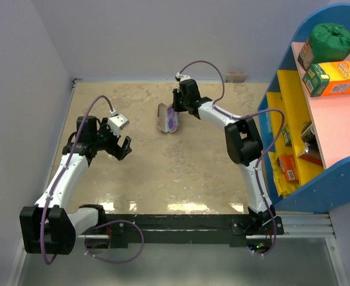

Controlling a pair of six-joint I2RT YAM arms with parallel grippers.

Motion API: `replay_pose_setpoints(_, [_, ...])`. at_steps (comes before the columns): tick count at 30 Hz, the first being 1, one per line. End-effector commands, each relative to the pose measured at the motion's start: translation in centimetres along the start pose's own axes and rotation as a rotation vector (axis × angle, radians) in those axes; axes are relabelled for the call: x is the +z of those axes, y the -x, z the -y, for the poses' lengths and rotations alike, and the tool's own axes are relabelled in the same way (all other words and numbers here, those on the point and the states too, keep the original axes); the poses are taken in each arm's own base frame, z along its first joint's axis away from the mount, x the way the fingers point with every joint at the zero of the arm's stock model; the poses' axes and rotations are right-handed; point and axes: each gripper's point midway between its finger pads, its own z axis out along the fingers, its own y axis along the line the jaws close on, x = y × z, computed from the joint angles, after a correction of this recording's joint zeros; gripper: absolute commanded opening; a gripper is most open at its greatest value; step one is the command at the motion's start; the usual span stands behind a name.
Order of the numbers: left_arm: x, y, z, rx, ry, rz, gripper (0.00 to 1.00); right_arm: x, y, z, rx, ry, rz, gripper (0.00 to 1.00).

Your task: Organize the sunglasses

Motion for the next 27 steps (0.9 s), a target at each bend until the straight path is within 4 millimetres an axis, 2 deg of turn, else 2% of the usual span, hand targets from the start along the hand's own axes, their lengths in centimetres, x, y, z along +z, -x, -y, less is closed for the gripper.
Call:
replay_pose_setpoints(1, [0.0,0.4,-0.3,0.002,0.009,0.027,1.00,-1.9,4.3,-2.1,-0.027,0.064,0.110,0.17])
replay_pose_setpoints(15, [-0.1,0.4,-0.2,0.003,0.010,0.029,1.00,-1.1,2.7,-4.1,-0.069,0.099,0.077,0.15])
replay_pose_setpoints(27, [-0.2,0.5,-0.2,0.004,0.008,0.032,1.00,-0.1,1.2,-2.7,-0.068,0.046,0.034,0.13])
